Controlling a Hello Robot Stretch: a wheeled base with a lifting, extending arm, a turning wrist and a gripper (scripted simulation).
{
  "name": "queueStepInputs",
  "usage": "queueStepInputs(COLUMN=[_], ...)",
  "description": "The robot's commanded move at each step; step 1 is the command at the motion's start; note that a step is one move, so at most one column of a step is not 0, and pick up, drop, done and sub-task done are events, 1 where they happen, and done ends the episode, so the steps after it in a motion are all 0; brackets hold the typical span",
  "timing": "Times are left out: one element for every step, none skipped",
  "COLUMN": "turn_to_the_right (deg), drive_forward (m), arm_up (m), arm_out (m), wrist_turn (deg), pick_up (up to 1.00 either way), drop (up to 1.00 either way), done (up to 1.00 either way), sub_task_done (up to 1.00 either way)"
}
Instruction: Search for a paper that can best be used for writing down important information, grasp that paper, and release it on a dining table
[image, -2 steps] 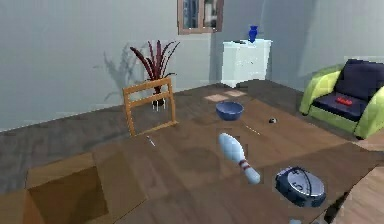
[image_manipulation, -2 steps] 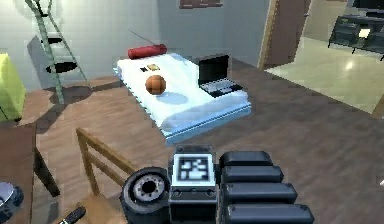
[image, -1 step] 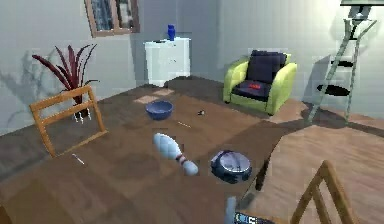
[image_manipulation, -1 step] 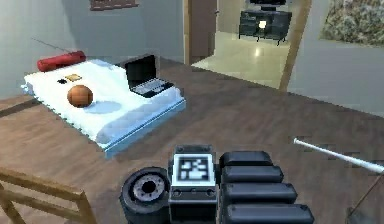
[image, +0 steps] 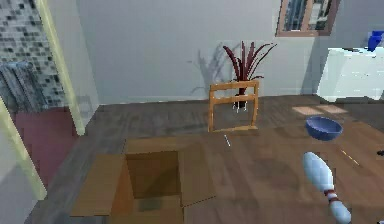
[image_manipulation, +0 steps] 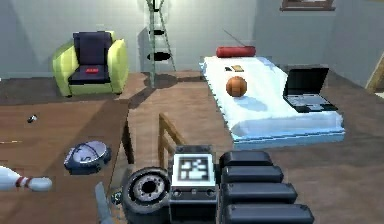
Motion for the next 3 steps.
queueStepInputs(turn_to_the_right=[-18.0, 45.0, 21.0], drive_forward=[0.0, 0.0, 0.0], arm_up=[0.0, 0.0, 0.0], arm_out=[0.0, 0.0, 0.0], wrist_turn=[0.0, 0.0, 0.0], pick_up=[0.0, 0.0, 0.0], drop=[0.0, 0.0, 0.0], done=[0.0, 0.0, 0.0], sub_task_done=[0.0, 0.0, 0.0])
